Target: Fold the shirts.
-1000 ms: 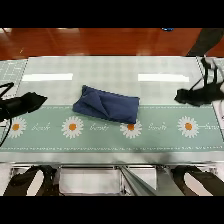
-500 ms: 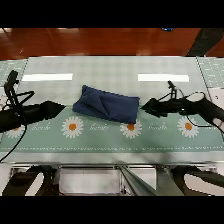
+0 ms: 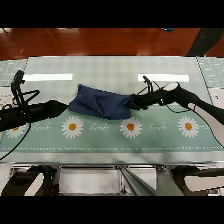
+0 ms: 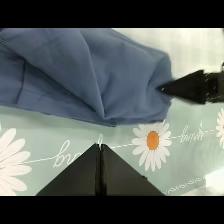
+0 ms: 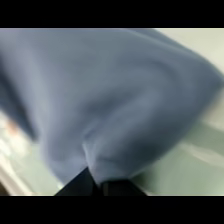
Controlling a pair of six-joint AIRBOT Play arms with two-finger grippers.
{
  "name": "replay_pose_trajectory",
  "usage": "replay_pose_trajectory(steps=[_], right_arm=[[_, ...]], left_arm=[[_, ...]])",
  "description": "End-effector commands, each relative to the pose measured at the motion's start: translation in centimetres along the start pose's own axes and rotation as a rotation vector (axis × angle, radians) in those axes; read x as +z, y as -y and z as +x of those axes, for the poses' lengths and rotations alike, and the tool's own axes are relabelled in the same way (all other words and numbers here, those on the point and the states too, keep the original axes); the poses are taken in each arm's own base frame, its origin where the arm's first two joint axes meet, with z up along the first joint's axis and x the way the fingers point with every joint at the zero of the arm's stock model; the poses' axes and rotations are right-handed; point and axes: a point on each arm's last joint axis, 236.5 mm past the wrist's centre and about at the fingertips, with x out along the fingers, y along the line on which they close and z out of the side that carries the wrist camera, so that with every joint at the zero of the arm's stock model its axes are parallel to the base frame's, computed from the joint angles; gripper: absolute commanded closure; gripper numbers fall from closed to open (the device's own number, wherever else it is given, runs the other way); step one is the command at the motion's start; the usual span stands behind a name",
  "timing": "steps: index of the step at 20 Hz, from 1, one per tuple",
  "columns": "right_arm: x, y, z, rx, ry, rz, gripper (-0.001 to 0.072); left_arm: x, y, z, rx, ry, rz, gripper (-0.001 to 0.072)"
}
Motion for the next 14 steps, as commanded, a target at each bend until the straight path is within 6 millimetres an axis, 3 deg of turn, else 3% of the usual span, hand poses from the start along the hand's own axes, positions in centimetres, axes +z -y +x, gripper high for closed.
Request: replay_pose_trajectory(steps=[1,4,7,10,14], right_arm=[[2.9,-6.6,-1.3,0.015,-0.005,-0.193,0.0690],[7.8,-12.5,-5.5,-0.082,0.111,-0.347,0.0690],[11.8,-14.9,-13.1,-0.212,0.239,-0.402,0.0690],[12.8,-15.2,-19.3,-0.252,0.289,-0.389,0.0690],[13.4,-12.3,-27.4,-0.306,0.392,-0.282,0.0690]], left_arm=[[-0.3,-1.0,1.2,0.016,-0.040,-0.009,0.0686],[-0.9,-1.5,2.5,0.019,-0.087,-0.036,0.0686],[-1.5,-0.1,3.1,-0.004,-0.096,0.009,0.0686],[-1.6,1.1,3.6,-0.024,-0.084,0.045,0.0686],[-1.9,1.6,3.8,-0.032,-0.087,0.054,0.0686]])
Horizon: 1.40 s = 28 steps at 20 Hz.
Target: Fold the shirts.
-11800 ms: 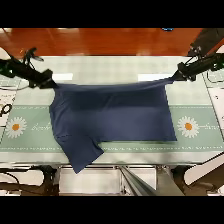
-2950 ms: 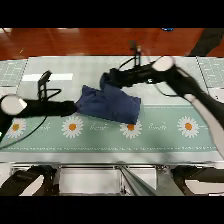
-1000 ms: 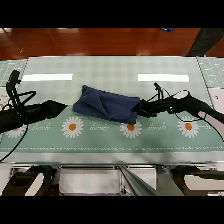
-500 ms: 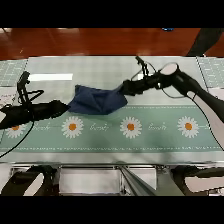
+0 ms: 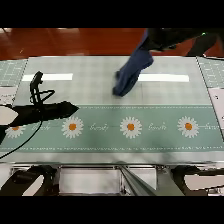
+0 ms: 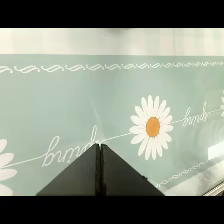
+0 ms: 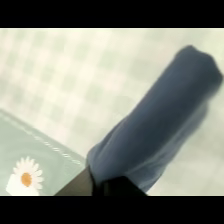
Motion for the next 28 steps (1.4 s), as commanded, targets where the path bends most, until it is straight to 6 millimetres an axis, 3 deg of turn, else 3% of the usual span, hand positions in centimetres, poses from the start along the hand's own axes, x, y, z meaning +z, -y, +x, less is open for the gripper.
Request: replay_pose_trajectory(steps=[1,5,8,10,14,17,22,24,25,26,27,28], right_arm=[[1.3,4.6,-6.8,-0.092,0.077,0.105,0.0690],[1.7,9.6,-14.8,-0.119,0.205,0.266,0.0690],[-0.7,13.6,-19.8,-0.197,0.231,0.384,0.0690],[-3.5,16.2,-22.4,-0.276,0.217,0.460,0.0690],[-11.2,19.7,-25.9,-0.423,0.139,0.662,0.0690],[-19.1,21.1,-28.3,-0.572,0.059,0.837,0.0690],[-33.1,21.0,-31.3,-0.872,-0.114,1.110,0.0689],[-36.7,20.2,-30.1,-0.890,-0.178,1.163,0.0689],[-37.8,20.1,-29.5,-0.900,-0.194,1.186,0.0635],[-39.0,19.9,-29.1,-0.908,-0.223,1.219,0.0436],[-39.9,19.8,-28.7,-0.908,-0.257,1.234,0.0298],[-40.4,19.8,-28.6,-0.909,-0.274,1.242,0.0298]], left_arm=[[0.0,0.4,0.2,-0.006,0.004,0.009,0.0686],[0.1,1.0,0.2,-0.032,0.007,-0.011,0.0686],[0.1,1.1,0.2,-0.033,0.007,-0.012,0.0686],[0.1,1.8,0.2,-0.062,0.007,-0.034,0.0686],[0.1,2.1,0.3,-0.070,0.012,-0.003,0.0686],[0.4,2.1,0.3,-0.069,0.025,0.010,0.0685],[1.2,1.7,0.6,-0.057,0.053,0.036,0.0686],[1.0,1.5,0.8,-0.054,0.044,0.048,0.0686],[1.0,1.5,0.8,-0.053,0.045,0.066,0.0686],[1.1,1.4,0.9,-0.051,0.046,0.087,0.0686],[1.2,1.2,0.9,-0.045,0.050,0.108,0.0686],[1.6,0.9,0.9,-0.029,0.064,0.125,0.0686]])
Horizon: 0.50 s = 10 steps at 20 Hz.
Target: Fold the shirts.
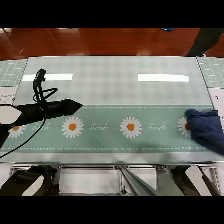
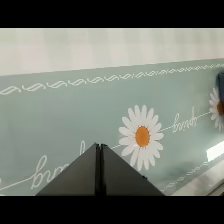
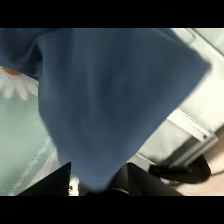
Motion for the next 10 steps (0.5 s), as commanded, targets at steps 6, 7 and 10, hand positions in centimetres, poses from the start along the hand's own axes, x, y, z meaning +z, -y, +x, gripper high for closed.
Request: replay_pose_trajectory(steps=[6,7,10], right_arm=[[1.2,-6.8,1.5,0.285,-0.010,-0.005,0.0537],[2.3,-11.4,0.1,0.460,0.015,-0.056,0.0687],[4.1,-25.9,-5.8,0.840,0.182,-0.302,0.0689]], left_arm=[[6.3,-5.4,-2.7,0.193,0.197,0.088,0.0686],[8.3,-5.5,-4.1,0.206,0.247,0.080,0.0686],[15.3,-2.2,-8.6,0.183,0.392,0.104,0.0687]])
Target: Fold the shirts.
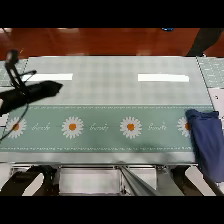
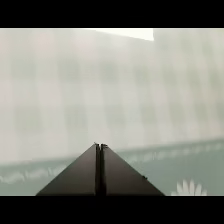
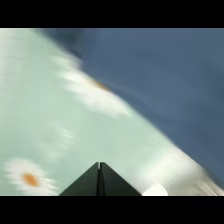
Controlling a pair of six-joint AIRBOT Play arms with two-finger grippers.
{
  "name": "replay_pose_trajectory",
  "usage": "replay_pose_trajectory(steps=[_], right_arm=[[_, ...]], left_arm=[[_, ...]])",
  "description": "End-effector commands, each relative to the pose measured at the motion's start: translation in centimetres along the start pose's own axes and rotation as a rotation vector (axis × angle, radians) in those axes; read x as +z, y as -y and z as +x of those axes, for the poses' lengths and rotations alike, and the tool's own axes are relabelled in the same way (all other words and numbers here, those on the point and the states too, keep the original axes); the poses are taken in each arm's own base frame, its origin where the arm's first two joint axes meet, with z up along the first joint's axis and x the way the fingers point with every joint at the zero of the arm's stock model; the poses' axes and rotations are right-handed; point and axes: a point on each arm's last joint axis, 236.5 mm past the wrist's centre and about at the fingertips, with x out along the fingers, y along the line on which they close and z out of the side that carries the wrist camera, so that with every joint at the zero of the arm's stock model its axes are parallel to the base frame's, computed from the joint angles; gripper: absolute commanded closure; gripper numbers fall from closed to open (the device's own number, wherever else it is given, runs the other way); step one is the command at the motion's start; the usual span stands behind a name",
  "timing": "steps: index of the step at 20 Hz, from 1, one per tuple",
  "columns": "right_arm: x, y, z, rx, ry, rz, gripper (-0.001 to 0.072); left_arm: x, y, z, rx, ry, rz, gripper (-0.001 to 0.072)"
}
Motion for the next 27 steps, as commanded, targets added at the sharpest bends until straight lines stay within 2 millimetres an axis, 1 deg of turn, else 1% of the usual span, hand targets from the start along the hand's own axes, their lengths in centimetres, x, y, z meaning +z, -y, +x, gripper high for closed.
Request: replay_pose_trajectory(steps=[1,2,3,4,5,6,7,8,9,10,14,18,27], right_arm=[[2.8,-18.4,1.2,0.432,0.145,-0.310,0.0689],[1.1,-22.6,3.1,0.423,0.156,-0.507,0.0690],[-1.1,-25.1,5.5,0.361,0.137,-0.679,0.0689],[-3.2,-25.9,8.5,0.241,0.096,-0.833,0.0689],[-4.6,-25.3,11.2,0.108,0.054,-0.916,0.0689],[-5.4,-23.7,13.5,-0.032,0.013,-0.969,0.0690],[-5.9,-21.9,15.1,-0.146,-0.034,-1.007,0.0690],[-6.5,-20.2,16.2,-0.232,-0.094,-1.032,0.0690],[-6.9,-19.1,16.7,-0.270,-0.146,-1.034,0.0690],[-7.2,-18.7,17.2,-0.280,-0.172,-1.029,0.0689],[-7.3,-18.6,17.0,-0.280,-0.173,-1.020,0.0689],[-7.2,-18.7,17.0,-0.279,-0.170,-1.021,0.0689],[-7.2,-18.7,17.0,-0.279,-0.170,-1.021,0.0689]], left_arm=[[7.8,2.2,-2.5,-0.018,0.125,0.038,0.0687],[8.6,3.8,-2.2,-0.048,0.093,0.071,0.0687],[7.5,5.1,-1.2,-0.075,-0.009,0.086,0.0687],[4.6,5.4,-0.1,-0.065,-0.181,0.129,0.0687],[1.8,3.7,0.7,0.016,-0.335,0.168,0.0688],[-0.3,0.8,1.4,0.143,-0.435,0.161,0.0687],[-1.4,-1.7,1.6,0.245,-0.483,0.142,0.0686],[-1.9,-2.8,1.8,0.282,-0.505,0.134,0.0686],[-2.1,-3.0,2.0,0.285,-0.512,0.131,0.0686],[-2.1,-2.9,2.0,0.283,-0.512,0.130,0.0686],[-2.4,-2.9,1.8,0.284,-0.529,0.127,0.0686],[-2.6,-3.1,2.1,0.285,-0.536,0.124,0.0686],[-2.7,-3.2,2.2,0.286,-0.540,0.123,0.0686]])
